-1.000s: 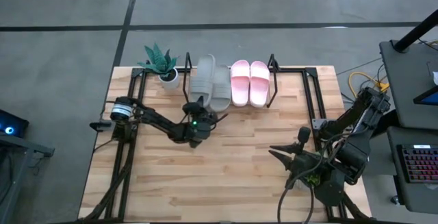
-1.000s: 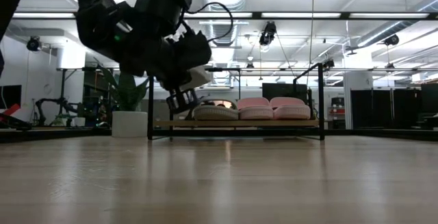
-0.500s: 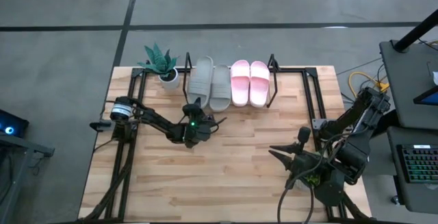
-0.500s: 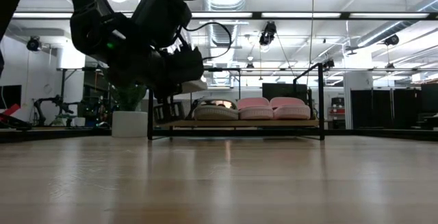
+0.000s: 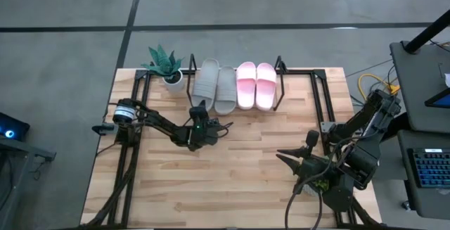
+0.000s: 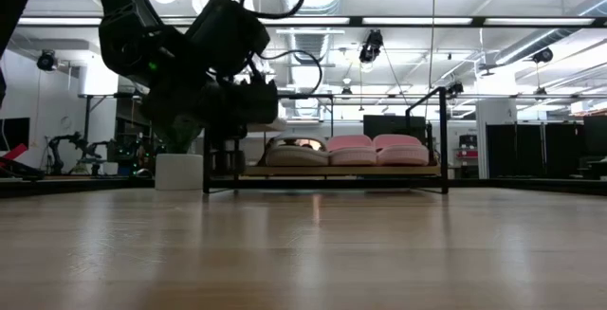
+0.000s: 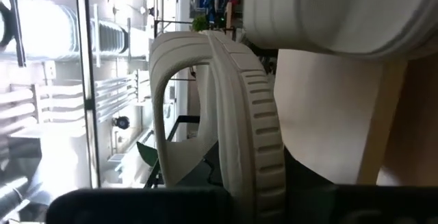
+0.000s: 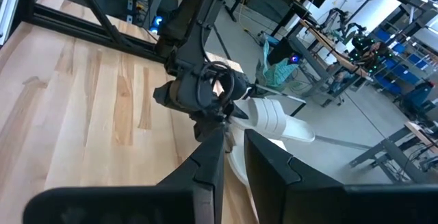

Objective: Pick and place slides into the shelf
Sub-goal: Put the gray slide on the shelf

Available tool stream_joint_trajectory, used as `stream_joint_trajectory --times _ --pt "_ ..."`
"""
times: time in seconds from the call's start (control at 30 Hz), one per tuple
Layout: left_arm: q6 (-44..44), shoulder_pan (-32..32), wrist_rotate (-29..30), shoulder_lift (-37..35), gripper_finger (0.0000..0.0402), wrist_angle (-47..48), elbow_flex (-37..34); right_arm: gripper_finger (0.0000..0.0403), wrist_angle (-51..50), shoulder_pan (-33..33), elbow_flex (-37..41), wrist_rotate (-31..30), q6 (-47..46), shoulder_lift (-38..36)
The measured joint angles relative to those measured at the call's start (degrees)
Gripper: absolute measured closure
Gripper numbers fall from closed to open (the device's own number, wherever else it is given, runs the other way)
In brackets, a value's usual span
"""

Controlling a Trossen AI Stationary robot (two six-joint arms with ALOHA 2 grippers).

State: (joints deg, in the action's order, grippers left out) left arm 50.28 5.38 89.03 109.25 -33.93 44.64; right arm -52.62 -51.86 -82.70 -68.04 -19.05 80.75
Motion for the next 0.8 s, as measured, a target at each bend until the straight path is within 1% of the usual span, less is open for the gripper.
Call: stream_joint_trajectory --times 0.17,0.47,0.53,0.7,0.8 --pt "-0.4 -0.3 0.2 0.0 0.0393 5.4 0.0 0.0355 -0.2 0.0 0.0 0.0 0.0 0.0" --pt "-0.5 -0.6 0.6 0.0 0.0392 5.5 0.0 0.0355 -0.3 0.0 0.0 0.5 0.0 0.0" --pt "-0.5 -0.7 0.7 0.0 0.0379 5.4 0.0 0.0355 -0.3 0.0 0.0 0.5 0.0 0.0" --pt "-0.4 -0.8 0.8 0.0 0.0325 5.5 0.0 0.0355 -0.3 0.0 0.0 0.5 0.0 0.0" --pt "-0.4 -0.8 -0.4 0.0 0.0299 5.5 0.0 0.0355 -0.3 0.0 0.0 0.5 0.0 0.0"
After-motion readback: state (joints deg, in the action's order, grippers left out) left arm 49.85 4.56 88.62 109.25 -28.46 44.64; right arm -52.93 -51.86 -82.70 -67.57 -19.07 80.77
